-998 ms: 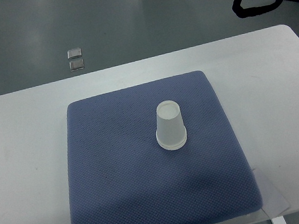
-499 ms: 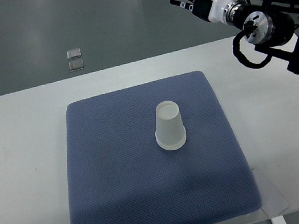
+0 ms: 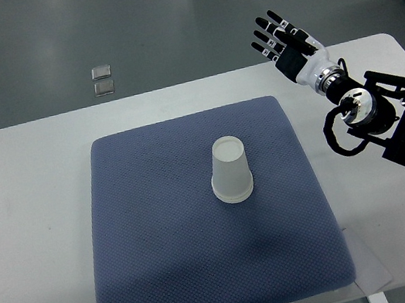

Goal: Stack paper cups

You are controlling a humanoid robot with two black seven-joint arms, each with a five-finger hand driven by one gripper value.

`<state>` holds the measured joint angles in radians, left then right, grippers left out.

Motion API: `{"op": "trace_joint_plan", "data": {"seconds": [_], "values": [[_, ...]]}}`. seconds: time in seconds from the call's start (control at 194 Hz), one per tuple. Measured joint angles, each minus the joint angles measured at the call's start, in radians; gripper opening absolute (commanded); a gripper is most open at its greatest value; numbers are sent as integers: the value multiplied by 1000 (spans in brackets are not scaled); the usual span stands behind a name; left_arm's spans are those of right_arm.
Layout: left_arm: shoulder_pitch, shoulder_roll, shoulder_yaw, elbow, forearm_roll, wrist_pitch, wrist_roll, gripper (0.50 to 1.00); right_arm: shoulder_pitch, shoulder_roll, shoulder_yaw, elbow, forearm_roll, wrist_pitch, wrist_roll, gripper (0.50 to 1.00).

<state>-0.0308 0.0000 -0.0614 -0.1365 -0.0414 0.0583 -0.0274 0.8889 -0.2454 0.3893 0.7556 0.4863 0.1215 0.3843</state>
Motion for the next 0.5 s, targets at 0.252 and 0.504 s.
{"op": "trace_joint_plan", "data": {"seconds": [0.252,0.504], "values": [[0,0,0,0,0,0,0,1000,-8,6,-9,-23,-52,6,2,913],[0,0,0,0,0,0,0,1000,-14,5,-12,-41,-149,-10,-4,913]]}}
